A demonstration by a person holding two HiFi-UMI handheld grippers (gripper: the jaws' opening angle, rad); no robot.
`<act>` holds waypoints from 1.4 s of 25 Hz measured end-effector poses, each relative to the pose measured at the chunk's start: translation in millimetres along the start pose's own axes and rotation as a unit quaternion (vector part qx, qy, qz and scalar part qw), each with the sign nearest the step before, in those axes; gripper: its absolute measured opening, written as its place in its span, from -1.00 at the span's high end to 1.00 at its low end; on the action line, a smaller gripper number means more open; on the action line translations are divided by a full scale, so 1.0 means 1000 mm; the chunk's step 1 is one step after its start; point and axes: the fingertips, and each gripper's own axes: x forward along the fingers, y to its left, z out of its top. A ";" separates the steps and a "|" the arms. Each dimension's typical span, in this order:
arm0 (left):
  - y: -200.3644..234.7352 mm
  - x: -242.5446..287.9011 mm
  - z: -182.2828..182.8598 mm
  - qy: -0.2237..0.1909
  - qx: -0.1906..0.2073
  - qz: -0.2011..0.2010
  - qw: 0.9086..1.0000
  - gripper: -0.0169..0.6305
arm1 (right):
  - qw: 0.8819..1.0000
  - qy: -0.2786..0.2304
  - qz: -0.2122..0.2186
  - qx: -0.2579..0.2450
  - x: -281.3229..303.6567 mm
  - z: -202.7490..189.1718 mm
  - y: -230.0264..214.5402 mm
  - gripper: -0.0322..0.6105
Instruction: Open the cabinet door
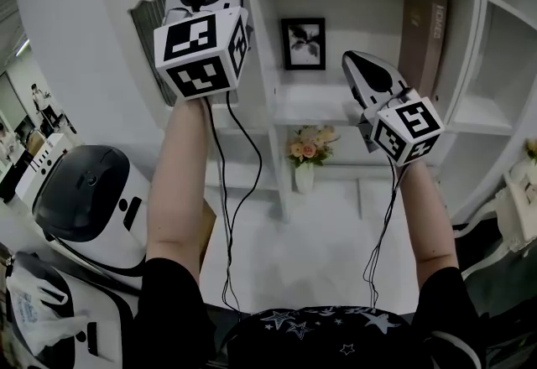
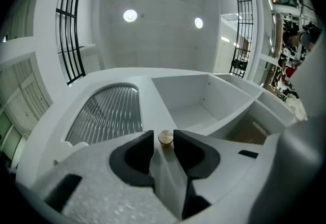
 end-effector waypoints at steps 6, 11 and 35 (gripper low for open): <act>0.001 0.002 0.001 0.015 -0.016 0.015 1.000 0.64 | 1.000 -0.002 0.009 0.003 -0.003 -0.001 -0.002 0.88; -0.002 -0.002 0.003 0.027 -0.033 0.005 0.999 0.66 | 1.000 -0.004 0.009 0.007 -0.016 0.001 -0.004 0.88; 0.022 -0.084 0.063 0.022 -0.100 -0.076 0.992 0.71 | 1.000 -0.007 0.025 0.017 -0.022 0.043 0.085 0.88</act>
